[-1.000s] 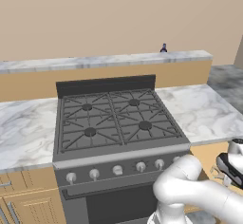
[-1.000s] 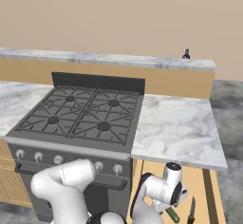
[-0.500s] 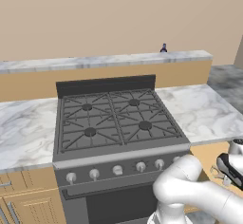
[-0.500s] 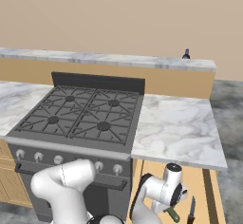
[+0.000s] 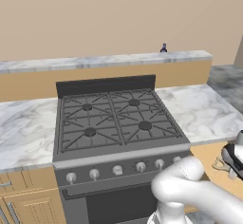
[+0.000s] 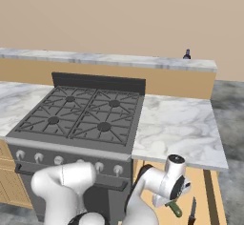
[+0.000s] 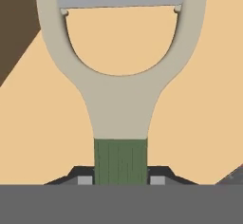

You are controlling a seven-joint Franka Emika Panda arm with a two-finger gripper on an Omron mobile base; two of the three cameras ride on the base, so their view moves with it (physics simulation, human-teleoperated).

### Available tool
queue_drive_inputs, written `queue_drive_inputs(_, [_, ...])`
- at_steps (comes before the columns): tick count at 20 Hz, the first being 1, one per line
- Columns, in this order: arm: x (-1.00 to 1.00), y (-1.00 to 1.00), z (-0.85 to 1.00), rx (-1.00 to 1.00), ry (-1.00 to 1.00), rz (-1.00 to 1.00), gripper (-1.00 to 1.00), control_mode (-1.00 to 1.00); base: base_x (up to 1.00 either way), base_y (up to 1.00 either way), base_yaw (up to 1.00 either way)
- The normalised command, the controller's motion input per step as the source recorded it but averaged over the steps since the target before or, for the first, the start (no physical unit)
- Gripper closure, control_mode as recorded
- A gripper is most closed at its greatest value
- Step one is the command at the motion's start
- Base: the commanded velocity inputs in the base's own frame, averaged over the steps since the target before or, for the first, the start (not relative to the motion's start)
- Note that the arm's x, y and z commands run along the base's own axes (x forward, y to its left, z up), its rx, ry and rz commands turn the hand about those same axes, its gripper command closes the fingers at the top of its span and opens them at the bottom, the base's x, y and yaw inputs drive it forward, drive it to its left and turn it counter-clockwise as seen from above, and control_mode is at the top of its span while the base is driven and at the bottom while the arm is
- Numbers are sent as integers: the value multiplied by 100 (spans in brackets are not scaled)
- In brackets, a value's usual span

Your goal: Open the drawer on the right and place the cutting tools on the cutting board.

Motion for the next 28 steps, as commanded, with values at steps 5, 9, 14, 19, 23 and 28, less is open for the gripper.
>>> queue_drive_inputs(5, [-21,8,100,0,-14,0,100,-100,0,0,0])
queue_drive_inputs(9, [-2,41,100,0,-27,0,100,-100,0,0,0])
queue_drive_inputs(14, [5,74,100,-1,-33,0,100,-100,0,0,0])
queue_drive_inputs(19, [17,98,100,0,-27,0,100,-100,0,0,0])
queue_drive_inputs(23, [23,100,100,0,-17,0,100,-100,0,0,0])
queue_drive_inputs(28, [24,100,51,0,-8,-10,100,-100,0,0,0])
